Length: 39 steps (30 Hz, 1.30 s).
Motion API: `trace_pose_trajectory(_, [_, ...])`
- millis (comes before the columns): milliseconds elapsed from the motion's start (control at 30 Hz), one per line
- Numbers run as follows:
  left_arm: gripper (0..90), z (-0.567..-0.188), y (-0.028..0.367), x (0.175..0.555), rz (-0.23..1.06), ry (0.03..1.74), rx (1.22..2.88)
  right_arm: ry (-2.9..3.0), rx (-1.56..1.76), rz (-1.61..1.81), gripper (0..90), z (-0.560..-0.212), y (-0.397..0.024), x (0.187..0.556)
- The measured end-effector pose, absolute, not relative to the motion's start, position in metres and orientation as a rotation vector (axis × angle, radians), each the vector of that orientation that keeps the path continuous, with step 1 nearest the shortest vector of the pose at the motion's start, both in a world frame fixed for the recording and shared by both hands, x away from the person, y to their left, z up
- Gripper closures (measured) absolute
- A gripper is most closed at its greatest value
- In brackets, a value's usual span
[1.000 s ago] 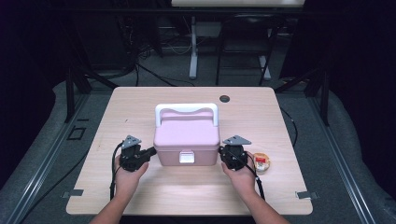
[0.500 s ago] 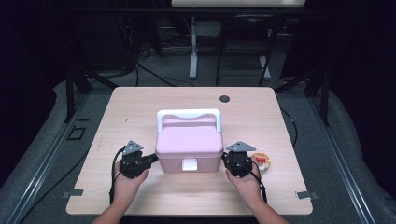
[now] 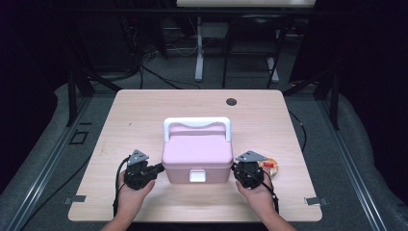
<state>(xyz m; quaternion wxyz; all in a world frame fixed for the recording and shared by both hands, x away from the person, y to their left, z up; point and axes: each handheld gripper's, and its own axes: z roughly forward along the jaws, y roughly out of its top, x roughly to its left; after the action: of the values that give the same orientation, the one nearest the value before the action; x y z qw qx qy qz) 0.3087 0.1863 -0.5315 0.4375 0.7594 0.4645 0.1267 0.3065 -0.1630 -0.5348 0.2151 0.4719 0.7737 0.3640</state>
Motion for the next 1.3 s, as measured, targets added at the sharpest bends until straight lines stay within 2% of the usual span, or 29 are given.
trace_pose_trajectory(367, [90.0,-0.532,0.187,0.296,0.312,1.155,1.88,2.156,1.289,1.006,90.0,-0.535,-0.164,0.288])
trace_pose_trajectory(1300, [90.0,-0.531,0.191,0.273,0.264,1.143,1.893,2.188,1.267,1.012,90.0,-0.534,-0.165,0.27])
